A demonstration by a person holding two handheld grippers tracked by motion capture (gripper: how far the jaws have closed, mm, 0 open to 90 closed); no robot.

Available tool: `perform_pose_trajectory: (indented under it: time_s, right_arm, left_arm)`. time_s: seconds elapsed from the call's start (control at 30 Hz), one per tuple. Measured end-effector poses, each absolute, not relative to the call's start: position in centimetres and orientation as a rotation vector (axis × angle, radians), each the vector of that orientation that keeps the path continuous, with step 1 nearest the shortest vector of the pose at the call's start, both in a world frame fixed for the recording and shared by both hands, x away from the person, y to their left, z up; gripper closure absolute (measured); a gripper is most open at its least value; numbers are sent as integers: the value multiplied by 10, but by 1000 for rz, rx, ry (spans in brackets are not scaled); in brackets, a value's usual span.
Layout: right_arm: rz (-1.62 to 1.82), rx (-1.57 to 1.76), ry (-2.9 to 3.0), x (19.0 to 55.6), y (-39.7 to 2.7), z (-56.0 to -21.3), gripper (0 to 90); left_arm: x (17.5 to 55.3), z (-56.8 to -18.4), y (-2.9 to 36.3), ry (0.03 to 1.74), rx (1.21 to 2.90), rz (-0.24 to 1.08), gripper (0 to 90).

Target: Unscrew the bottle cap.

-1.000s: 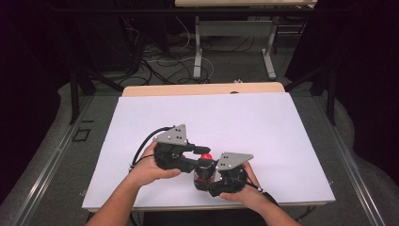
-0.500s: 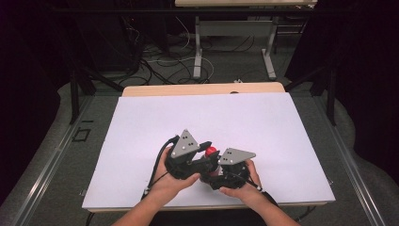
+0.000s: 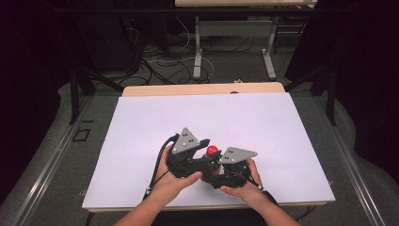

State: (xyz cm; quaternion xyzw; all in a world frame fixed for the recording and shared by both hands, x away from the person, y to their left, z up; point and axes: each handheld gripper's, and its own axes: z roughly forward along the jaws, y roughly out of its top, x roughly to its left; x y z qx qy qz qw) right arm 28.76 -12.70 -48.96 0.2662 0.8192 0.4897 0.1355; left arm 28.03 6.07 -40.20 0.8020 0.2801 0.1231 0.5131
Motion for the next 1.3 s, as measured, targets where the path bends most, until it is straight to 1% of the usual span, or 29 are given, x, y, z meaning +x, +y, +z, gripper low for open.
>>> perform_pose_trajectory:
  time_s: [0.1,0.2,0.27,0.33,0.4,0.5,0.67,0.8,0.83,0.87,0.9,0.93,1.13,1.3]
  right_arm:
    - [1432,770,2377,287,-127,-489,294]
    - [1443,750,2393,287,-127,-489,293]
    - [1446,736,2411,286,-127,-487,294]
    - [1469,725,2398,285,-125,-488,294]
    - [1466,698,2417,284,-124,-488,293]
    - [1485,659,2437,284,-123,-487,293]
    - [1507,654,2440,282,-121,-487,293]
    - [1505,642,2451,281,-122,-487,294]
    - [1498,639,2461,281,-122,-486,294]
    - [1502,628,2457,281,-122,-486,294]
    - [1507,628,2451,281,-121,-487,294]
    - [1506,618,2457,281,-121,-487,293]
    - [1495,631,2469,281,-122,-487,294]
    - [1473,675,2443,284,-123,-489,294]
  left_arm:
    - [283,-398,69,604,1951,243,416]
    - [287,-394,76,531,1986,211,388]
    - [290,-392,81,480,2000,217,381]
    - [293,-391,85,433,2003,194,382]
    - [296,-390,89,389,2003,143,382]
    - [299,-389,93,360,2010,124,388]
    - [303,-392,95,311,2029,106,420]
    - [303,-394,93,274,2045,87,499]
    - [303,-395,92,265,2045,82,507]
    - [302,-395,91,261,2046,62,534]
    - [302,-395,91,251,2051,52,585]
    - [302,-395,90,247,2053,52,599]
    - [301,-397,88,275,2044,60,607]
    - [294,-398,80,389,2030,140,610]
